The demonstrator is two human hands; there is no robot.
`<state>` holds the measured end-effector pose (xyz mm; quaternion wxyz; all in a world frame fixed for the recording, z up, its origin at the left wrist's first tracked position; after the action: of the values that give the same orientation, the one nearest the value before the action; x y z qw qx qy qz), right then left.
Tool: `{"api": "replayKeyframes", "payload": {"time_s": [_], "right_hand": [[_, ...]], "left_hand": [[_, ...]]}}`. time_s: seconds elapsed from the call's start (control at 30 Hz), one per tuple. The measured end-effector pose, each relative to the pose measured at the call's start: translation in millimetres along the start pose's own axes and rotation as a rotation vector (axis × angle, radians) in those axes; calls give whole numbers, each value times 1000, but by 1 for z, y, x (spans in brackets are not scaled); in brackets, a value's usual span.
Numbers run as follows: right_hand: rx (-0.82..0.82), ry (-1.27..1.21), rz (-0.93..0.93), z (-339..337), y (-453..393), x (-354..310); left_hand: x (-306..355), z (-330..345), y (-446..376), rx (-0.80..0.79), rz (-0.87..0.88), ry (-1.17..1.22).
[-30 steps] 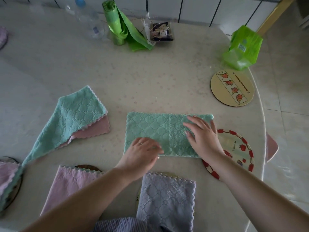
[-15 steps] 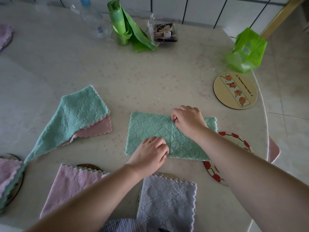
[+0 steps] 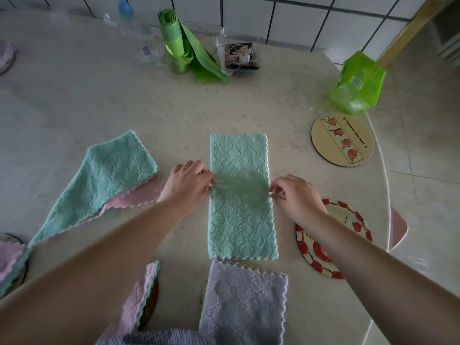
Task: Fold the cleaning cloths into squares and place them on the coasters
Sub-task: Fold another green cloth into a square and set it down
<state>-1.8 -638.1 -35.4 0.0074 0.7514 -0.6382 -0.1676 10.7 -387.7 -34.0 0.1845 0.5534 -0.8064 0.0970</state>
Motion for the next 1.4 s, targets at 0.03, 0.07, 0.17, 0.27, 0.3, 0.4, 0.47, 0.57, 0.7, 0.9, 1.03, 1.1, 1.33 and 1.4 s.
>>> {"api": "replayKeyframes", "payload": {"time_s": [0.03,0.07,0.17,0.27,0.3,0.4,0.47,0.57,0.7,0.9,1.03,1.1,1.33,1.4], "right_hand": [[30,47,-83,-1,4,3],[45,93,-182,-1,8,4],[32,243,-416,3,19,4],[30,295,-462,9,20,3],[44,286,-455,10,19,2],[115,252,-427,12,17,-4],[120,239,-414,13,15,-8],[51,128,-335,8,12,-9],[-33,-131,-164,-1,25,-5],[-391,-225,-51,7,75,-12],[-384,-341,28,11,82,-14],[-356,-411,80,12,77,-13],[-299,-553,255,27,61,-6],[-255,-545,278,31,61,-7]], "left_hand": [[1,0,8,-2,37,0],[2,0,16,-6,77,-3],[5,3,41,-55,213,3],[7,8,52,-67,295,15],[6,10,53,-61,298,22],[2,14,51,-47,254,85],[2,16,48,-47,203,144],[5,11,42,-56,130,201],[8,7,49,-54,58,345],[21,1,82,-168,-208,508],[23,10,83,-149,-301,622],[20,17,75,-128,-335,667],[8,27,48,-142,-465,781],[8,28,48,-123,-479,814]]}}
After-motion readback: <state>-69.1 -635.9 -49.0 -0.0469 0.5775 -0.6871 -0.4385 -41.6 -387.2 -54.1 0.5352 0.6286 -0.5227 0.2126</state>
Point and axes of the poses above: each hand's wrist, its own y-axis away from the middle knuckle, its own z-axis out of the palm, x = y × z, the point moved 2 cm from there along -y, towards the middle knuckle, and after that the axes turned 10 degrees about y, right-handed, at the moved point
